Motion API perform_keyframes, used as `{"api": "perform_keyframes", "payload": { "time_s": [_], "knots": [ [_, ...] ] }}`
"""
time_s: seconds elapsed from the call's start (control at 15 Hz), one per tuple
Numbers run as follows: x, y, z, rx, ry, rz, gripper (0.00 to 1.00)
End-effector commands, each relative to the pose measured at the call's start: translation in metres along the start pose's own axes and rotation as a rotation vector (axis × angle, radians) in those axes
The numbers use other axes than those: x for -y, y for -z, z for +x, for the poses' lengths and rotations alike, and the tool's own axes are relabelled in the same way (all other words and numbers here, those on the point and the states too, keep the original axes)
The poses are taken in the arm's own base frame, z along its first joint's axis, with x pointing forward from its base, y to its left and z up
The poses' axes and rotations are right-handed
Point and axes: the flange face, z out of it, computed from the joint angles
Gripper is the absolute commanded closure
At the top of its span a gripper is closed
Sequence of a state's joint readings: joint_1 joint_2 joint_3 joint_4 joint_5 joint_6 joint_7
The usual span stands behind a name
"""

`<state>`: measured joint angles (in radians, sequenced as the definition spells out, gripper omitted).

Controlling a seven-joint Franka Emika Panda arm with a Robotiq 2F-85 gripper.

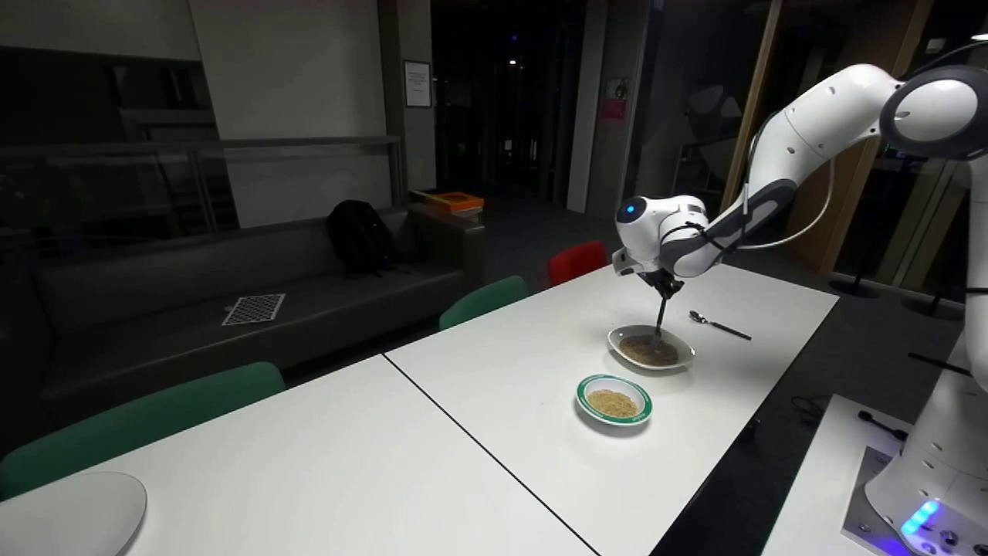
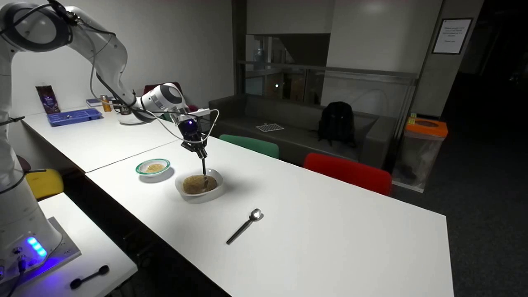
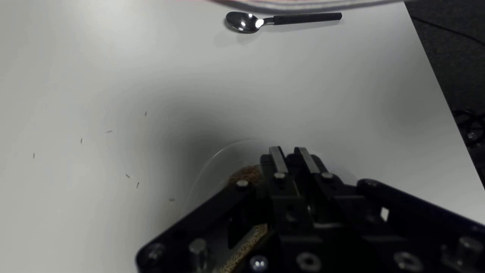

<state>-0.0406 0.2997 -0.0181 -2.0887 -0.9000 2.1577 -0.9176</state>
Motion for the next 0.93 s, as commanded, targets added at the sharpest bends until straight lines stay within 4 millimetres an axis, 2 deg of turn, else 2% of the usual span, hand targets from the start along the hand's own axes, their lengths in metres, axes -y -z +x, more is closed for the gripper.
{"api": "perform_keyframes", "payload": {
  "time_s": [0.0,0.87],
  "knots": [
    [-0.009,0.006,0.004,0.0,0.018,-0.013,0.97],
    [-0.018,0.036,0.039,-0.02,0.072,-0.069,0.97]
  ]
}}
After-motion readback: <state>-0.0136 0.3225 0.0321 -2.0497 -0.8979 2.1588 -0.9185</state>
